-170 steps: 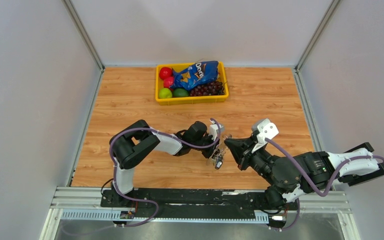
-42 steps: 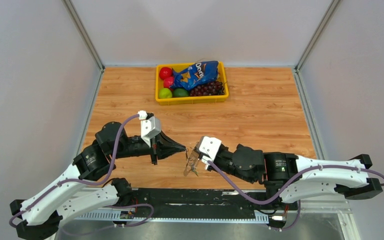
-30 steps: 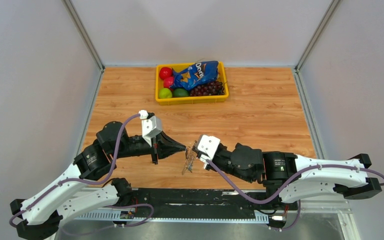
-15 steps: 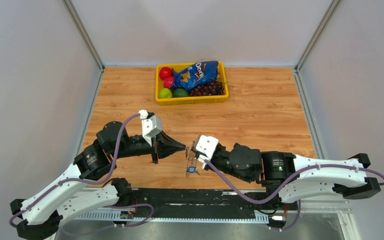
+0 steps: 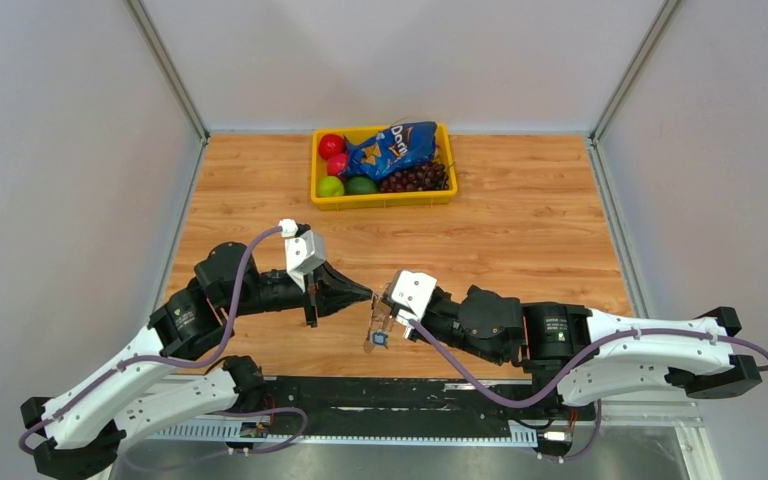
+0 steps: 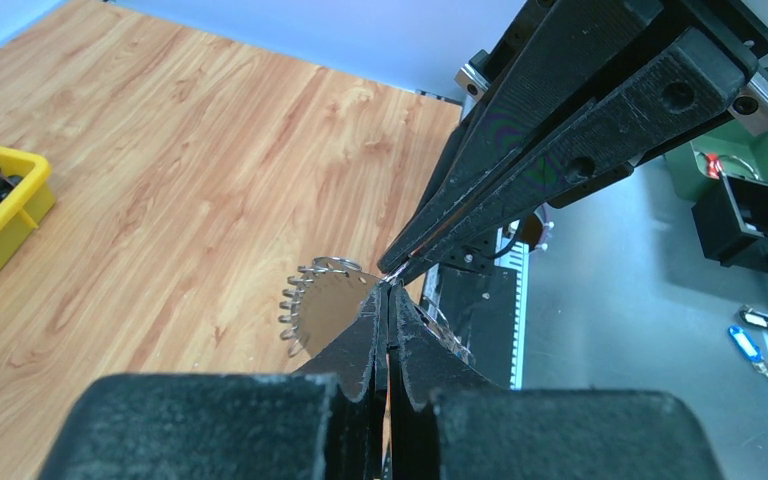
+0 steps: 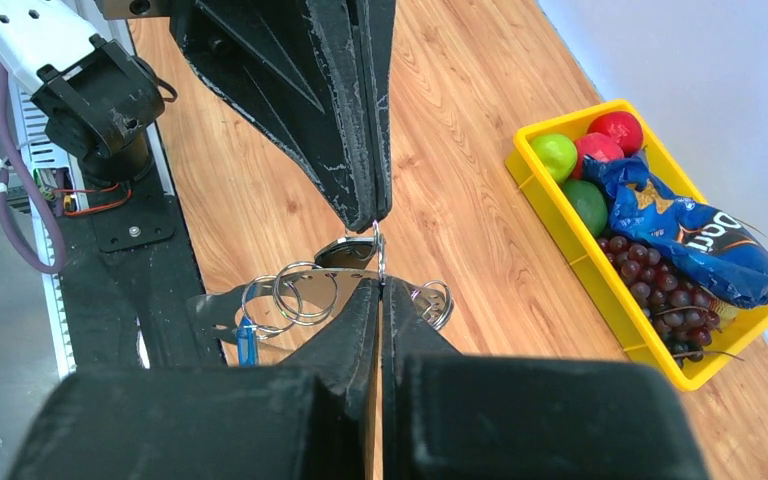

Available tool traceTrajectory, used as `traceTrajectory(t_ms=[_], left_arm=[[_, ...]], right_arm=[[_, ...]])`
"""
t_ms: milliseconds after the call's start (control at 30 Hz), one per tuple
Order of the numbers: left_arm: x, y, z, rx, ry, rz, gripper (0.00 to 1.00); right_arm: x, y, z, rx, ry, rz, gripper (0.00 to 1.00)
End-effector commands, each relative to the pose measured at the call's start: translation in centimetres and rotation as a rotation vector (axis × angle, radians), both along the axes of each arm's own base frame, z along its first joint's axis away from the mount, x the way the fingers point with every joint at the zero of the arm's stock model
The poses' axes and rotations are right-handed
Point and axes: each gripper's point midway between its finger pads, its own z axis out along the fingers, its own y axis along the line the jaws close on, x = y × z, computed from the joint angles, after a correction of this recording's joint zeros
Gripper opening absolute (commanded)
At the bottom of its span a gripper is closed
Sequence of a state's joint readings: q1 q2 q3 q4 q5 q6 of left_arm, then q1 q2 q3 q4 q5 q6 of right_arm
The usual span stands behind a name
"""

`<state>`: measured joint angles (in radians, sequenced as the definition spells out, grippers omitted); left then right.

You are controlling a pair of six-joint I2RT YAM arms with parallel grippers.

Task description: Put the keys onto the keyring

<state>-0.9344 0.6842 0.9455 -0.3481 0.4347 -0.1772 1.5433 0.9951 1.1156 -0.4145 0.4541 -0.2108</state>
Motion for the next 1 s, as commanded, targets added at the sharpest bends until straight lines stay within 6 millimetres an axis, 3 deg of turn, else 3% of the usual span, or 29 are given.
traceTrajectory(t_ms=[0,967], left_arm=[[0.3,0.1,1.8,-0.043,-0.026,0.024,0.00],[1.0,-0.3,2.2,-0.062,-0.017,0.052,0.00]], right_arm=[[-0.4,0.0,3.9,0.123,0.001,0.028,0.00],[-1.6,-0.8,3.8,0.156,-0.010,0.107,0.00]])
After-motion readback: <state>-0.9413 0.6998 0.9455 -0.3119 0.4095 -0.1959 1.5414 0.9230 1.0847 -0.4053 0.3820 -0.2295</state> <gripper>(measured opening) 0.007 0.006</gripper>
